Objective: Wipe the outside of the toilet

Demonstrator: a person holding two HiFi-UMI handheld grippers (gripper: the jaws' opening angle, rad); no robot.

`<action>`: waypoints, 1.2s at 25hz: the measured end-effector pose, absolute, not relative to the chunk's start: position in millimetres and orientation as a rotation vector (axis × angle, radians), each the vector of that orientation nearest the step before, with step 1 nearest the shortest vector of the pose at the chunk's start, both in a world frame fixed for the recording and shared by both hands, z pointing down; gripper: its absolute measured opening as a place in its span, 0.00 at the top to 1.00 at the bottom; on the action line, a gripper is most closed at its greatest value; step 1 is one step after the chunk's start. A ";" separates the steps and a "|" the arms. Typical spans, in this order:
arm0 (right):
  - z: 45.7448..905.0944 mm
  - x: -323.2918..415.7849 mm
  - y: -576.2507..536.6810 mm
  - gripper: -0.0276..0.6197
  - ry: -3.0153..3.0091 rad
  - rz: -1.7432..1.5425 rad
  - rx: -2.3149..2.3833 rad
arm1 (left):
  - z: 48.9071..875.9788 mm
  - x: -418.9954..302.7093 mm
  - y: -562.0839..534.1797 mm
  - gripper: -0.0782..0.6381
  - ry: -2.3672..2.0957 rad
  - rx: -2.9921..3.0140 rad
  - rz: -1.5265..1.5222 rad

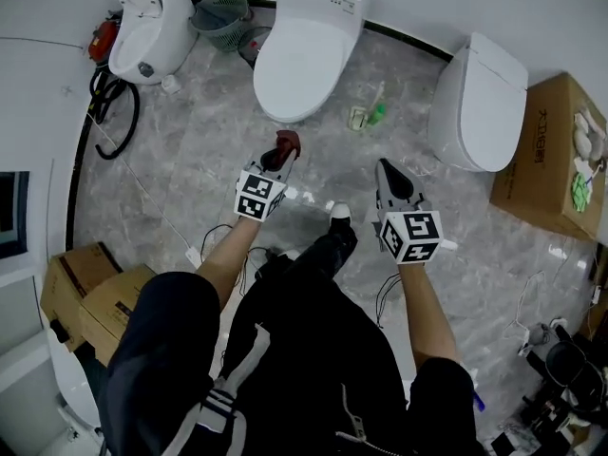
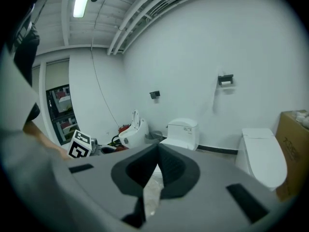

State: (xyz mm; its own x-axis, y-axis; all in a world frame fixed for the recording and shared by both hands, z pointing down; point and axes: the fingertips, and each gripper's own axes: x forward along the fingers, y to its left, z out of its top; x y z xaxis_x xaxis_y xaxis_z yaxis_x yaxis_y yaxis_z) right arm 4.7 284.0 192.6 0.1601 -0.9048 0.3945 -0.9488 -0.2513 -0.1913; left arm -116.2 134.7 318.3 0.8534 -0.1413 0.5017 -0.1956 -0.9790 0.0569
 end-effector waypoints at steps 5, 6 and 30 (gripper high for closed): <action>188.5 55.0 258.8 0.95 -1.939 0.712 2.182 | 309.0 -91.1 120.6 0.81 -0.453 2.857 0.743; 187.2 63.1 252.5 0.95 -1.954 0.717 2.167 | 308.5 -88.4 116.8 0.81 -0.476 2.844 0.751; 277.6 322.1 85.8 0.95 -2.272 0.694 1.659 | 370.8 149.5 67.9 0.81 -0.873 2.644 0.773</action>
State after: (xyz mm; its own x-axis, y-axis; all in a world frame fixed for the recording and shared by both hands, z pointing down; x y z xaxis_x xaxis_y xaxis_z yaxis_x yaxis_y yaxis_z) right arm 322.1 85.8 277.6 -0.3243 -0.8268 0.4596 -0.9425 0.2410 -0.2315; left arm 149.5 67.9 370.8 0.6795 -0.4773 0.5571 -0.6105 -0.7890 0.0687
